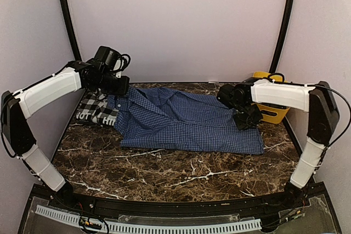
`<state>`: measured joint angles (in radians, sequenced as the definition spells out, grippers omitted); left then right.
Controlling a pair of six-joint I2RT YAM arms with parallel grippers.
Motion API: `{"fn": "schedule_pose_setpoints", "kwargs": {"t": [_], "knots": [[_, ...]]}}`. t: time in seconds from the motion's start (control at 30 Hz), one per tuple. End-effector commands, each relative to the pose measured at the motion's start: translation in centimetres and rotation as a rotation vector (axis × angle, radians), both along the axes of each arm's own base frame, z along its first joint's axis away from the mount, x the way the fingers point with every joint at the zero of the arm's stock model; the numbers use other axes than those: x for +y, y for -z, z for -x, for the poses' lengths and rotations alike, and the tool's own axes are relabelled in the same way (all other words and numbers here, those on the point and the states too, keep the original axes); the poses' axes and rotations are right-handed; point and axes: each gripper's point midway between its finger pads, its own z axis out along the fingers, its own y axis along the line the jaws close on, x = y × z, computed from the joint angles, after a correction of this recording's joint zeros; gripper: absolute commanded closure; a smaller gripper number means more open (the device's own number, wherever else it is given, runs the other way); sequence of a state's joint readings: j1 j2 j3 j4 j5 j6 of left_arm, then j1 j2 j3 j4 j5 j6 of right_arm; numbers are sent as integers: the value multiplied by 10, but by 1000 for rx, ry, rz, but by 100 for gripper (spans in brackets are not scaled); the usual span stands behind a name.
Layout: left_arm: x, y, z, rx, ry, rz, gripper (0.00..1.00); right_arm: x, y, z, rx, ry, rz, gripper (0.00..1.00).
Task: Fold and stack the long sleeve shirts
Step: Fold the flattened shirt at the center of the board.
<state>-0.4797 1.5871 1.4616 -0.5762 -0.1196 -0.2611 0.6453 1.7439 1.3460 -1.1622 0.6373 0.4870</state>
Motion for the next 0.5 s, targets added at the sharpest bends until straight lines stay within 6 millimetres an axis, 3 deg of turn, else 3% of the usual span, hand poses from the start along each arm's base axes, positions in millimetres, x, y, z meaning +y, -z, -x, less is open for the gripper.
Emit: {"fn": "schedule_pose_setpoints", "kwargs": {"t": [0.0, 0.13, 0.23, 0.47], "knots": [[-3, 1, 5, 5, 26, 28, 100, -16, 19, -29, 4, 0, 68, 78], [-7, 5, -2, 5, 31, 29, 100, -20, 21, -46, -14, 14, 94, 71], [-12, 5, -14, -1, 33, 23, 97, -12, 12, -50, -49, 7, 52, 67], [-16, 3, -46, -63, -8, -5, 85, 48, 8, -34, -94, -136, -322, 59]]}}
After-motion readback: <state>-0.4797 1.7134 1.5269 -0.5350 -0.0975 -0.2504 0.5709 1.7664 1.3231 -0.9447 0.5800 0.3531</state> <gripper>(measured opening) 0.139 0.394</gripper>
